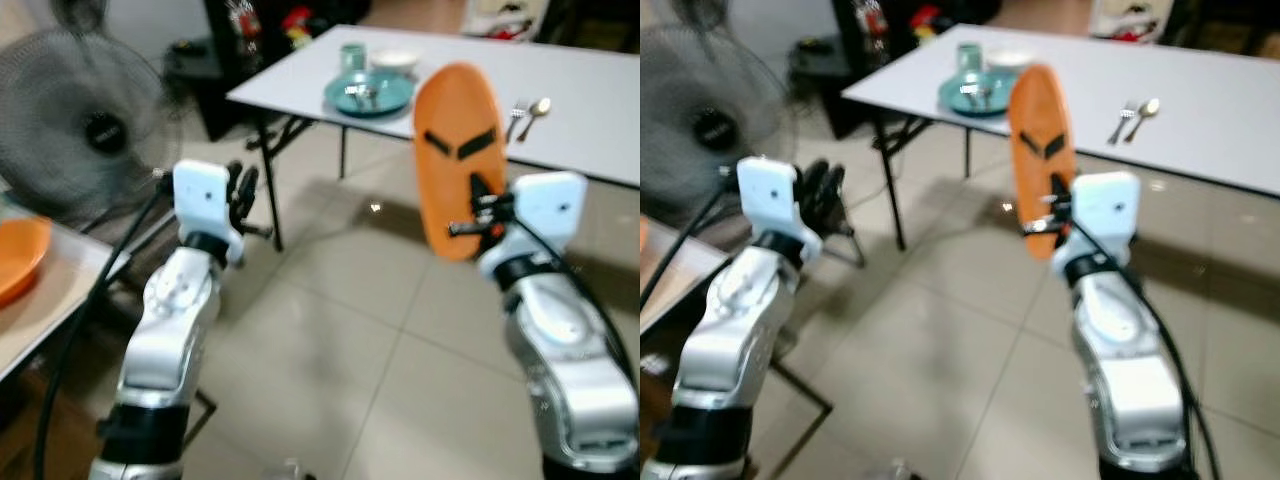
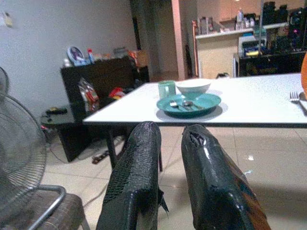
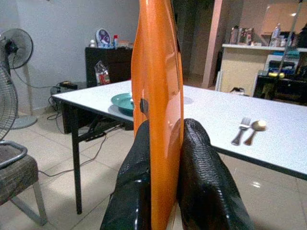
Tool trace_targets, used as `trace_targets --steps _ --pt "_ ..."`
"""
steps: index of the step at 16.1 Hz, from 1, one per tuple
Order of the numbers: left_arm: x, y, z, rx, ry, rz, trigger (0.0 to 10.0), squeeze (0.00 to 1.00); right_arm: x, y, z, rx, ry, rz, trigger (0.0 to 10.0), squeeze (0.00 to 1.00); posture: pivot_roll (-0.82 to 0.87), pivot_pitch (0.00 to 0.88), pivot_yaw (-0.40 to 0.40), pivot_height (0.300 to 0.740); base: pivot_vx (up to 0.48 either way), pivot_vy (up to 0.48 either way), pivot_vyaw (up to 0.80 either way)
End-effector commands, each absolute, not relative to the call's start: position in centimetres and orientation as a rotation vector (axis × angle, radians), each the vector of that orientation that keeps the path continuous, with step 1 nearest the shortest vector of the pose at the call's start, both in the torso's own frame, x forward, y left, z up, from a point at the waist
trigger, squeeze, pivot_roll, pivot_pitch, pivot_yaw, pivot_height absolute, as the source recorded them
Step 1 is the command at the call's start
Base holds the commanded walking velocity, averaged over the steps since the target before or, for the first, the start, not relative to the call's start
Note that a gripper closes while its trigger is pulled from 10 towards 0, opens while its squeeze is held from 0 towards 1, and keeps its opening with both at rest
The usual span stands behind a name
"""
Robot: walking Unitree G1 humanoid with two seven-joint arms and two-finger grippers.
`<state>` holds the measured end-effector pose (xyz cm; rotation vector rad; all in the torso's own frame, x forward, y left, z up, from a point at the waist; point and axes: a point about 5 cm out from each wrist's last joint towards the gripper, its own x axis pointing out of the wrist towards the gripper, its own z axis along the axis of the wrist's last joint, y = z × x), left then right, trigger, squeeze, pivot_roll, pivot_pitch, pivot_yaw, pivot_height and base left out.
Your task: Setting the table
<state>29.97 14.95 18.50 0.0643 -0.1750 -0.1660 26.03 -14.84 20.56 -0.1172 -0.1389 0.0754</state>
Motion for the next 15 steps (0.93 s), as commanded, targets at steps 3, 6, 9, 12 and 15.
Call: trace_targets --steps 3,6,9,12,15 --pt "29.98 15.17 18.74 0.066 -0.183 -0.172 10.0 0.0 25.84 -14.5 21.62 -0.112 -0.19 0.097 10.0 0.0 -0.02 0.0 0.092 0.74 0.319 0.0 0.0" --pt "29.86 15.61 18.52 0.068 -0.175 -0.171 10.0 0.0 25.8 -14.4 21.49 -0.105 -0.183 0.095 10.0 0.0 -0.03 0.0 0.097 0.74 0.319 0.0 0.0" --pt "29.81 15.73 18.42 0.073 -0.17 -0.169 10.0 0.0 25.91 -14.59 21.36 -0.1 -0.172 0.093 10.0 0.0 -0.02 0.0 0.086 0.74 0.32 0.0 -0.46" --pt "29.73 15.58 18.35 0.071 -0.169 -0.171 10.0 0.0 26.05 -14.57 21.39 -0.106 -0.173 0.103 10.0 0.0 -0.02 0.0 0.081 0.74 0.32 0.0 -0.8" --pt "29.58 15.53 18.29 0.064 -0.165 -0.179 10.0 0.0 26.11 -14.52 21.42 -0.111 -0.173 0.106 10.0 0.0 -0.02 0.0 0.081 0.74 0.329 0.0 0.0"
